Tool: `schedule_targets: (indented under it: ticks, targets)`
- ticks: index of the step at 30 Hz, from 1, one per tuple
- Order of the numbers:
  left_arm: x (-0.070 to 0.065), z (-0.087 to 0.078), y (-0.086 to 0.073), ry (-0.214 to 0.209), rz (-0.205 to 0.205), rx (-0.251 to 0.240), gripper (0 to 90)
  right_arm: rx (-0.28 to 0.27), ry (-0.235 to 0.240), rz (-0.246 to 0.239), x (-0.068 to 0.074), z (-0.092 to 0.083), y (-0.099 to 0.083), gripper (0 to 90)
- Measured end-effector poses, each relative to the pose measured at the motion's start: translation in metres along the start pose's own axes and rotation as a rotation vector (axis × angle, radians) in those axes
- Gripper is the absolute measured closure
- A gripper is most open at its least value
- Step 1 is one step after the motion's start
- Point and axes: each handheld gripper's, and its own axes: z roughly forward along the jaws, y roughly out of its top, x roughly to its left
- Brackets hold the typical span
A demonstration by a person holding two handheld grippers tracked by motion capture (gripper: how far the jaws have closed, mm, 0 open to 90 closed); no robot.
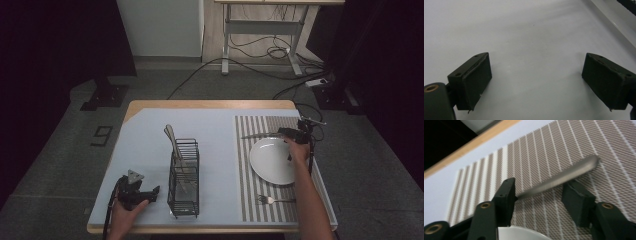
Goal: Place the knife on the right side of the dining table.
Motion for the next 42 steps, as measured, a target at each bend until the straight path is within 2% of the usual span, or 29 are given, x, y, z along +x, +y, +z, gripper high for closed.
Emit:
schedule_targets:
  ticks: [4, 7, 9, 10, 11, 13, 14, 15, 18, 19, 22, 24, 25, 30, 40, 42]
  targets:
    - [0.0, 0.0, 0.0, 0.0, 0.0, 0.0, 8.5, 0.004, -0.006, -0.014, 0.0, -0.003, 0.0, 46.1]
    - [0.0, 0.0, 0.0, 0.0, 0.0, 0.0, 8.5, -0.018, 0.011, -0.036, 0.002, -0.006, 0.002, 46.2]
    - [0.0, 0.0, 0.0, 0.0, 0.0, 0.0, 8.6, -0.039, 0.025, -0.065, 0.007, -0.008, 0.003, 46.0]
    - [0.0, 0.0, 0.0, 0.0, 0.0, 0.0, 8.5, -0.054, 0.036, -0.107, 0.012, -0.009, 0.005, 44.8]
    - [0.0, 0.0, 0.0, 0.0, 0.0, 0.0, 8.5, -0.061, 0.035, -0.13, 0.014, -0.008, 0.006, 44.5]
    - [0.0, 0.0, 0.0, 0.0, 0.0, 0.0, 8.6, -0.052, 0.03, -0.139, 0.016, -0.007, 0.007, 44.2]
    - [0.0, 0.0, 0.0, 0.0, 0.0, 0.0, 8.6, -0.045, 0.024, -0.157, 0.019, -0.005, 0.01, 44.2]
    - [0.0, 0.0, 0.0, 0.0, 0.0, 0.0, 8.5, -0.065, 0.01, -0.19, 0.024, -0.001, 0.014, 45.1]
    - [0.0, 0.0, 0.0, -0.001, 0.0, 0.0, 8.6, -0.062, 0.005, -0.212, 0.027, 0.006, 0.017, 44.4]
    - [0.0, 0.0, 0.0, 0.0, 0.0, -0.001, 8.6, -0.036, -0.009, -0.233, 0.031, 0.014, 0.019, 44.6]
    - [0.0, 0.0, 0.0, -0.001, -0.001, 0.0, 8.6, -0.041, -0.028, -0.281, 0.036, 0.024, 0.016, 44.7]
    - [0.0, 0.0, 0.0, -0.001, -0.001, 0.0, 8.5, -0.014, -0.044, -0.3, 0.036, 0.031, 0.013, 44.8]
    - [0.0, 0.0, 0.0, -0.001, -0.001, 0.0, 8.5, 0.0, -0.049, -0.298, 0.036, 0.034, 0.011, 45.3]
    - [0.0, 0.0, 0.0, 0.0, -0.001, 0.0, 8.5, -0.005, -0.07, -0.321, 0.038, 0.035, 0.009, 45.6]
    - [0.0, 0.0, 0.0, 0.0, 0.0, 0.0, 8.5, 0.005, -0.078, -0.269, 0.031, 0.03, 0.009, 45.5]
    - [0.0, 0.0, 0.0, 0.0, 0.0, 0.0, 8.5, 0.006, -0.082, -0.271, 0.03, 0.03, 0.009, 45.5]
